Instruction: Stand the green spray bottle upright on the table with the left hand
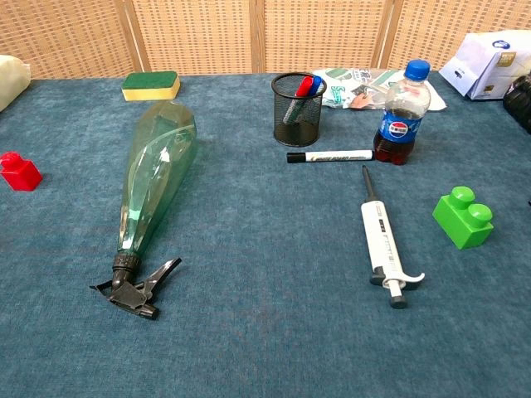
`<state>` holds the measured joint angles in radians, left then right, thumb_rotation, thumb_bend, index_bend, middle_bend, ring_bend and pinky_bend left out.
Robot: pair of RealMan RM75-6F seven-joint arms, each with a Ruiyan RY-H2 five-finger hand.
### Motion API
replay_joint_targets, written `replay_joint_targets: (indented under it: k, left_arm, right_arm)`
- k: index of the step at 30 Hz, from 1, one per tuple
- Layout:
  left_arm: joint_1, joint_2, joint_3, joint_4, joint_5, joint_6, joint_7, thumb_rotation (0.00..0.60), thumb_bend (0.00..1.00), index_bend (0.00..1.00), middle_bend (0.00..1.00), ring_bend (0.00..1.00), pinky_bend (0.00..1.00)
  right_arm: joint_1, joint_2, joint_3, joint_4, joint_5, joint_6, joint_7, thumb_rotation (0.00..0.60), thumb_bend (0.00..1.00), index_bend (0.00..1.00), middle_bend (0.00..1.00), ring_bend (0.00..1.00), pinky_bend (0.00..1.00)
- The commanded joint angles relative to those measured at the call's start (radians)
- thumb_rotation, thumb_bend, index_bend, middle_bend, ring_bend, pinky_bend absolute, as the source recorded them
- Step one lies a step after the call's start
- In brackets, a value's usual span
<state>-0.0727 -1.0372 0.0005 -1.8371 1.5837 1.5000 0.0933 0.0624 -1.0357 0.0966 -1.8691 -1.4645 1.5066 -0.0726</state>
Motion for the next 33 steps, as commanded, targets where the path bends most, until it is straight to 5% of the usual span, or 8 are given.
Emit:
replay_joint_targets:
  k: [1, 17, 33]
  left_arm:
    - [0.0, -0.001, 0.001, 0.0, -0.002, -0.003, 0.001, 0.6, 0.42, 0.38, 0.36, 0.25, 0.23]
    - [-0.02, 0.027, -0.001, 0.0, 0.02, -0.022, 0.026, 0.6, 0.42, 0.38, 0.36, 0.25, 0.23]
    - [-0.254, 0.14, 0.02, 0.069, 0.245, -0.279, -0.047, 0.6, 0.43, 0.33, 0.29, 0.23, 0.21]
  right_arm:
    - [0.002, -0.001, 0.0, 0.002, 0.003, -0.004, 0.0, 0.6, 0.55, 0.22, 0.23, 0.03, 0.07]
    - [0.005, -0.012, 0.001, 0.024, 0.005, -0.01, 0.019, 0.6, 0.55, 0.22, 0.23, 0.03, 0.07]
    - [-0.009, 0.003, -0.001, -0.009, 0.01, 0.013, -0.014, 0.6, 0.55, 0.22, 0.23, 0.03, 0.07]
